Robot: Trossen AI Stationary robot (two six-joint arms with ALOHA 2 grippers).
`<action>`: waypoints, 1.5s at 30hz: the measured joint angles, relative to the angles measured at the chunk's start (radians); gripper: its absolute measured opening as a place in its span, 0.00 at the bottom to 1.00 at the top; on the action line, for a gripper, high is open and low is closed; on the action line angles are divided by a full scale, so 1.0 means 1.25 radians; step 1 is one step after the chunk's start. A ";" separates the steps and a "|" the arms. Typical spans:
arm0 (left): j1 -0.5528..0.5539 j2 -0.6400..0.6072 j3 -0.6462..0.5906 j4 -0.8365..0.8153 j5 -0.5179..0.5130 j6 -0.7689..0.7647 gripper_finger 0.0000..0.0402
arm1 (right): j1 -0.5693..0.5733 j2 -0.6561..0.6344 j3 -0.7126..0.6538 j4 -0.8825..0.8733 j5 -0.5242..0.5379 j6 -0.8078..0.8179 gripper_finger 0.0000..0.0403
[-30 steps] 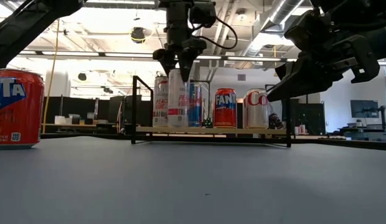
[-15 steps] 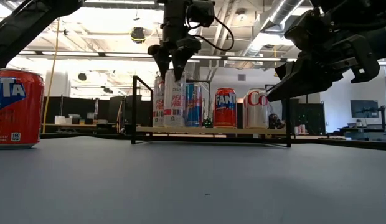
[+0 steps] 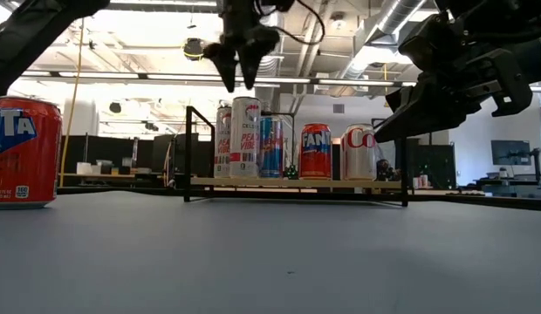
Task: Place canned beverage on shelf
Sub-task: Put the white soda can on the shelf aligned with the other white soda can
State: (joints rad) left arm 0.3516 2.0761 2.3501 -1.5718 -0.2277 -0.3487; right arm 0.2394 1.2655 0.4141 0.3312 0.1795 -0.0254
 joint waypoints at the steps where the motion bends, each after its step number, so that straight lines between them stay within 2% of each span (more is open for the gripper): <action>1: -0.002 -0.010 0.000 0.001 -0.007 -0.004 0.73 | 0.000 0.000 0.000 0.000 0.000 0.000 0.00; 4: -0.015 -0.049 0.000 0.001 -0.025 -0.007 0.73 | 0.000 0.000 0.000 0.007 0.000 0.000 0.00; 6: -0.034 -0.078 0.000 0.000 -0.070 0.001 0.73 | 0.000 0.000 0.000 0.030 0.001 -0.001 0.00; 11: -0.131 -0.142 -0.017 0.004 -0.292 0.049 0.73 | -0.015 0.000 0.000 0.143 0.001 -0.019 0.00; 15: -0.226 -0.238 -0.091 0.009 -0.445 0.036 0.73 | -0.053 0.040 0.000 0.260 0.001 -0.020 0.00; 18: -0.305 -0.339 -0.200 0.017 -0.507 -0.019 0.73 | -0.099 0.112 0.032 0.336 0.002 -0.020 0.00; 20: -0.361 -0.421 -0.303 0.022 -0.551 -0.077 0.73 | -0.130 0.162 0.073 0.337 0.002 -0.020 0.00; 25: -0.517 -0.653 -0.651 0.129 -0.647 -0.242 0.73 | -0.195 0.255 0.201 0.261 0.003 -0.022 0.00; 30: -0.638 -0.849 -1.019 0.388 -0.675 -0.283 0.73 | -0.281 0.302 0.312 0.105 0.003 -0.022 0.00; 34: -0.660 -0.941 -1.211 0.559 -0.668 -0.223 0.73 | -0.342 0.350 0.371 0.093 -0.009 -0.022 0.00; 37: -0.660 -0.988 -1.274 0.587 -0.658 -0.218 0.73 | -0.366 0.388 0.406 0.091 -0.016 -0.022 0.00; 40: -0.659 -1.015 -1.297 0.583 -0.653 -0.231 0.73 | -0.379 0.430 0.441 0.092 -0.008 -0.023 0.00; 45: -0.659 -1.038 -1.297 0.599 -0.625 -0.248 0.73 | -0.389 0.488 0.487 0.091 0.085 -0.022 0.00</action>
State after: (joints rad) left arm -0.4725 0.7782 0.7292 -0.8227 -1.0092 -0.6588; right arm -0.2470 1.8753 1.0226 0.4451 0.2852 -0.0533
